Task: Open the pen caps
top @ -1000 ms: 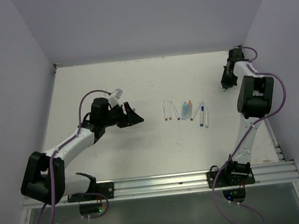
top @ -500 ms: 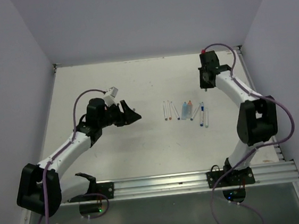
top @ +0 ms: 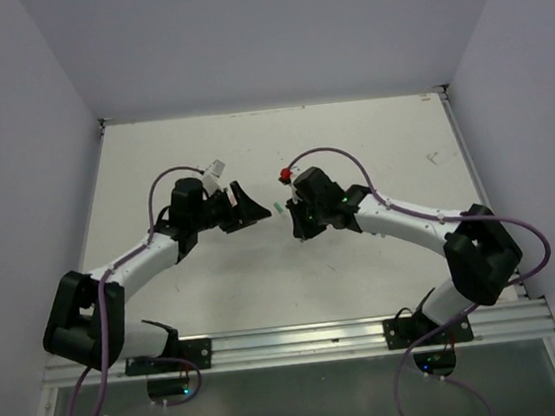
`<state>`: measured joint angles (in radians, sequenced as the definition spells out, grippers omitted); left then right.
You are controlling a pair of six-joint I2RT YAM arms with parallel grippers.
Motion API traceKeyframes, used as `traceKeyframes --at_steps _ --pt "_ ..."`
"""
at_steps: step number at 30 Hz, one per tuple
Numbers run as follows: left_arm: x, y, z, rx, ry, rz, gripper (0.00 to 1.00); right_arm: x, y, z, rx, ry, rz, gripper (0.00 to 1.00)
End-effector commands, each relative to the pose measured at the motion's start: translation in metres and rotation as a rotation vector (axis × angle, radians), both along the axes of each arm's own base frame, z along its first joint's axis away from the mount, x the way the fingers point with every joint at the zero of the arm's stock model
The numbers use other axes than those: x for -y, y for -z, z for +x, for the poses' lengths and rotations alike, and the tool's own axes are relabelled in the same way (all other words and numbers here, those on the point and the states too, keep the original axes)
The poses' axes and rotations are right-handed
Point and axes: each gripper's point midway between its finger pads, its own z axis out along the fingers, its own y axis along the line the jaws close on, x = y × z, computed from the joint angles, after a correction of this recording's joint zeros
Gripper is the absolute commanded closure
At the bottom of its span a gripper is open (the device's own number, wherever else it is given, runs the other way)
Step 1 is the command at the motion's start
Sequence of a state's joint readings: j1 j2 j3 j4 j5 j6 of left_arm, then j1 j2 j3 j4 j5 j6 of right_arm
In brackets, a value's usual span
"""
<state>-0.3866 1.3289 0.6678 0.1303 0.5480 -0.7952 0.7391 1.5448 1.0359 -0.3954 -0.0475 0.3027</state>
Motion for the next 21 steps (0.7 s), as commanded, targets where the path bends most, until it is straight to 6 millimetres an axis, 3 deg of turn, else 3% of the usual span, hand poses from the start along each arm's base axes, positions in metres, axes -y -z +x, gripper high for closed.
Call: traceKeyframes --at_steps 1,5,21 --pt "0.017 -0.016 0.004 -0.027 0.028 -0.146 0.29 -0.025 -0.022 0.004 0.055 -0.015 0.101 1.0" --pt "0.02 -0.006 0.006 -0.075 0.011 -0.18 0.3 -0.031 -0.027 -0.003 0.051 -0.041 0.122 1.0" --pt "0.023 -0.001 0.013 -0.138 -0.038 -0.219 0.36 -0.05 -0.045 -0.024 0.062 -0.099 0.178 1.0"
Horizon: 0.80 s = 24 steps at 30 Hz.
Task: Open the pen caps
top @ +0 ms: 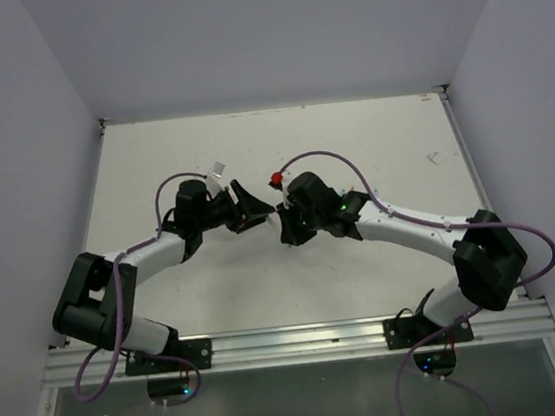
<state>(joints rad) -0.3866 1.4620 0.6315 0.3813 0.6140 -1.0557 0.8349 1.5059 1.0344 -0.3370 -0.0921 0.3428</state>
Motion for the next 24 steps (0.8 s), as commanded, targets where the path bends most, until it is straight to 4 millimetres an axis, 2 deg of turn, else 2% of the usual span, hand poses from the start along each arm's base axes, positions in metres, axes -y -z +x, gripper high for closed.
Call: traceKeyframes --at_steps 1,6,9,11,12,16,17,20,24 --pt "0.003 -0.006 0.003 0.006 0.002 -0.041 0.37 -0.011 -0.022 0.0 0.033 -0.009 0.07 1.0" --pt "0.006 -0.01 0.004 0.01 0.008 -0.076 0.42 -0.013 -0.018 -0.004 0.024 -0.021 0.063 1.0" --pt "0.007 -0.012 0.004 0.016 0.013 -0.079 0.49 -0.014 -0.017 -0.004 0.027 -0.023 0.059 1.0" --pt "0.007 -0.012 0.003 0.02 0.019 -0.081 0.6 -0.013 -0.017 -0.003 0.03 -0.021 0.056 1.0" --pt "0.008 -0.012 0.003 0.025 0.025 -0.085 0.72 -0.013 -0.018 -0.002 0.034 -0.019 0.054 1.0" --pt "0.008 -0.011 0.001 0.03 0.039 -0.081 0.98 -0.013 -0.021 0.005 0.056 0.001 0.046 1.0" --pt "0.008 -0.01 0.001 0.028 0.041 -0.08 1.0 -0.013 -0.023 0.007 0.064 0.008 0.047 0.87" --pt "0.009 -0.01 -0.001 0.029 0.055 -0.083 1.0 -0.018 -0.027 0.013 0.08 0.002 0.042 0.64" --pt "0.01 -0.015 -0.004 0.043 0.071 -0.096 1.0 -0.031 -0.018 0.016 0.052 -0.039 0.037 0.6"
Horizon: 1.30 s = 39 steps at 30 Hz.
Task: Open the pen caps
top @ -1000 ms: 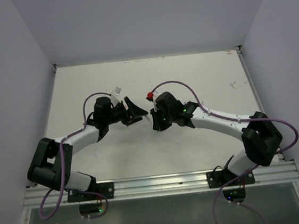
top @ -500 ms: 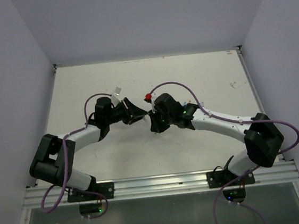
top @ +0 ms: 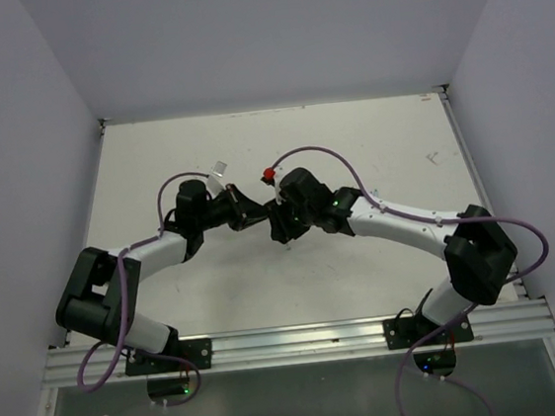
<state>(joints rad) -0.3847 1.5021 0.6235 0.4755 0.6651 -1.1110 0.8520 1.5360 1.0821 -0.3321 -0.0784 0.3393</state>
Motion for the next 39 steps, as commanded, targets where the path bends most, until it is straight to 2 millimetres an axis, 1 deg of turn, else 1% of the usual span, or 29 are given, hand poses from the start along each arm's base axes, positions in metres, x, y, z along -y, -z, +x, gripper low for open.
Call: traceKeyframes --at_steps 1,3,4,5,8,9,10,11,12,13,14,15,16,18,19,21,22,24,25,26,27,28,29,30,31,33,34,37,39 --pt "0.004 -0.013 -0.005 0.059 0.05 -0.038 1.0 -0.021 -0.009 0.011 0.022 -0.038 0.031 0.6" --pt "0.004 -0.017 -0.006 0.069 0.057 -0.041 1.0 -0.028 -0.007 0.011 0.009 -0.055 0.04 0.69" --pt "0.004 -0.021 -0.007 0.082 0.06 -0.043 1.0 -0.03 0.0 0.012 -0.004 -0.057 0.03 0.76" --pt "0.004 -0.021 -0.006 0.085 0.06 -0.04 1.0 -0.031 0.0 0.014 0.0 -0.059 0.027 1.0" --pt "-0.003 -0.005 0.001 0.029 0.039 0.084 1.0 -0.025 0.01 0.019 0.012 -0.041 -0.044 1.0" --pt "-0.005 -0.003 0.004 0.021 0.024 0.115 1.0 -0.01 0.013 0.033 0.109 0.047 -0.144 1.0" --pt "-0.01 -0.001 0.011 0.02 -0.02 0.153 1.0 0.002 0.015 0.035 0.164 0.082 -0.24 1.0" --pt "-0.014 0.0 0.013 0.004 -0.049 0.165 1.0 0.007 0.01 0.035 0.268 0.104 -0.348 1.0" --pt "-0.018 -0.001 0.017 0.001 -0.083 0.171 1.0 0.037 -0.005 0.053 0.426 0.244 -0.513 1.0" --pt "-0.021 -0.002 0.02 -0.009 -0.099 0.165 1.0 0.051 -0.012 0.055 0.506 0.29 -0.616 1.0" --pt "-0.022 -0.005 0.024 -0.021 -0.107 0.154 1.0 0.061 -0.024 0.054 0.606 0.34 -0.702 1.0" --pt "-0.022 -0.006 0.025 -0.032 -0.094 0.142 1.0 0.062 -0.029 0.055 0.642 0.358 -0.712 1.0" --pt "-0.024 -0.003 0.03 -0.047 -0.098 0.138 1.0 0.066 -0.025 0.052 0.651 0.347 -0.728 1.0" --pt "-0.023 -0.008 0.034 -0.044 -0.087 0.125 1.0 0.063 -0.026 0.049 0.647 0.303 -0.696 1.0" --pt "-0.026 -0.007 0.037 -0.046 -0.095 0.125 1.0 0.053 -0.015 0.044 0.603 0.241 -0.633 1.0" --pt "-0.032 -0.01 0.041 -0.024 -0.112 0.124 1.0 0.043 -0.014 0.042 0.506 0.197 -0.487 1.0" --pt "-0.035 -0.007 0.04 -0.016 -0.112 0.143 1.0 0.033 -0.003 0.032 0.413 0.147 -0.389 1.0" --pt "-0.049 -0.002 0.043 -0.006 -0.157 0.204 1.0 0.047 -0.018 0.043 0.363 0.206 -0.262 1.0" --pt "-0.055 0.003 0.043 -0.006 -0.176 0.24 1.0 0.052 -0.012 0.039 0.311 0.201 -0.223 1.0" --pt "-0.064 0.013 0.038 -0.013 -0.179 0.299 1.0 0.072 -0.014 0.051 0.284 0.272 -0.2 1.0" --pt "-0.079 0.015 0.044 0.008 -0.242 0.351 1.0 0.082 -0.026 0.054 0.285 0.299 -0.158 1.0" --pt "-0.089 0.028 0.035 -0.025 -0.256 0.401 1.0 0.095 -0.023 0.056 0.27 0.325 -0.158 1.0" --pt "-0.1 0.037 0.031 -0.04 -0.268 0.443 1.0 0.114 -0.026 0.065 0.257 0.375 -0.147 1.0" --pt "-0.115 0.038 0.031 -0.041 -0.315 0.459 1.0 0.127 -0.029 0.065 0.253 0.395 -0.153 1.0" --pt "-0.123 0.049 0.024 -0.063 -0.333 0.461 1.0 0.146 -0.027 0.072 0.242 0.443 -0.177 1.0" --pt "-0.146 0.051 0.023 -0.066 -0.411 0.461 1.0 0.177 -0.021 0.076 0.213 0.537 -0.248 1.0" --pt "-0.153 0.059 0.017 -0.087 -0.437 0.472 1.0 0.202 -0.009 0.074 0.149 0.605 -0.314 1.0" --pt "-0.165 0.064 0.016 -0.095 -0.497 0.506 1.0 0.232 0.007 0.066 0.088 0.686 -0.342 1.0" --pt "-0.168 0.072 0.013 -0.113 -0.503 0.521 0.96 0.243 0.01 0.066 0.076 0.732 -0.328 1.0"
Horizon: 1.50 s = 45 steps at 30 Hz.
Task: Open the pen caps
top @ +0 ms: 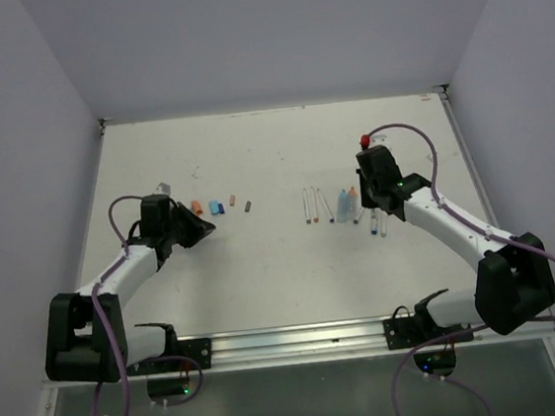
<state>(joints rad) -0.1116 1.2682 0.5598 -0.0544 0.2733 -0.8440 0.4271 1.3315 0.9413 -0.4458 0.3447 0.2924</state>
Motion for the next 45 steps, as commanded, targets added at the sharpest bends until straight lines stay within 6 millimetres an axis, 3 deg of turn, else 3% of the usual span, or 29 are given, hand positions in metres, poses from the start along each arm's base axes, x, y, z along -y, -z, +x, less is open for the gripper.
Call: traceKeyframes --at_steps 1,7,10,16,22,28,33,40,45 --pt "-0.014 0.009 0.0 0.001 -0.039 0.065 0.95 0.025 0.02 -0.02 -0.086 0.098 0.023 1.0" --pt "-0.025 0.028 -0.002 -0.077 -0.033 0.058 0.95 0.07 0.055 -0.026 -0.187 0.245 0.069 1.0" --pt "-0.036 0.03 0.001 -0.081 -0.057 0.06 0.95 0.077 0.069 -0.029 -0.223 0.272 0.089 1.0" --pt "-0.041 0.033 0.007 -0.044 -0.081 -0.001 0.93 0.075 0.087 -0.024 -0.26 0.277 0.09 1.0" --pt "-0.043 0.036 0.009 -0.05 -0.084 -0.031 0.88 0.077 0.089 -0.018 -0.249 0.289 0.085 1.0" --pt "-0.051 0.028 0.024 -0.036 -0.115 -0.02 0.76 0.07 0.1 -0.015 -0.275 0.276 0.112 1.0" --pt "-0.063 0.035 0.024 -0.06 -0.16 -0.017 0.7 0.071 0.101 -0.014 -0.272 0.273 0.108 0.99" --pt "-0.066 0.035 0.024 -0.058 -0.172 -0.041 0.66 0.069 0.098 -0.013 -0.259 0.263 0.117 0.8" --pt "-0.06 0.02 0.026 -0.009 -0.15 -0.076 0.6 0.067 0.098 -0.014 -0.265 0.251 0.126 0.71"
